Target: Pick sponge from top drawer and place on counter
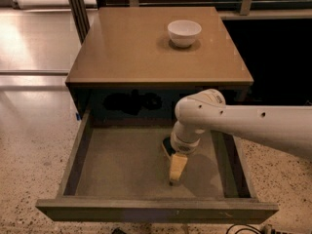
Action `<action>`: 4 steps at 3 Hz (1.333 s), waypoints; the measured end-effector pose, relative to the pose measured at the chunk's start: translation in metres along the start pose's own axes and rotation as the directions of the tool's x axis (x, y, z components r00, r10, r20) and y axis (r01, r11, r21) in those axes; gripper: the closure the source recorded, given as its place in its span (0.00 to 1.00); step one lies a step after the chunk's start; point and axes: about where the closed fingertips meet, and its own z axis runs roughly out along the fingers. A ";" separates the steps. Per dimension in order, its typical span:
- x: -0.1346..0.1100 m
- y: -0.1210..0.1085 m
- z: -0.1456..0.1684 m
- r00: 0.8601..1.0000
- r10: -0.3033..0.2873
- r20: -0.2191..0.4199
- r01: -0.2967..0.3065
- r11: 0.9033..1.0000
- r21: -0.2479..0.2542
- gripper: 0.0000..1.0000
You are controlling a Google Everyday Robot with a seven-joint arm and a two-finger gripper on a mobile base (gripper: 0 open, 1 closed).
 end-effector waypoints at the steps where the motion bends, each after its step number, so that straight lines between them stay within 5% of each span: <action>1: 0.000 0.000 0.000 1.000 0.000 0.000 0.000 1.000 0.000 0.00; 3: 0.007 -0.001 0.018 1.000 0.019 -0.012 -0.019 1.000 -0.018 0.07; 4: 0.007 -0.001 0.018 1.000 0.019 -0.012 -0.019 1.000 -0.018 0.25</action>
Offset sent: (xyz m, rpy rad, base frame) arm 0.0067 -0.0076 -0.0386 -0.0154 0.0441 -0.0366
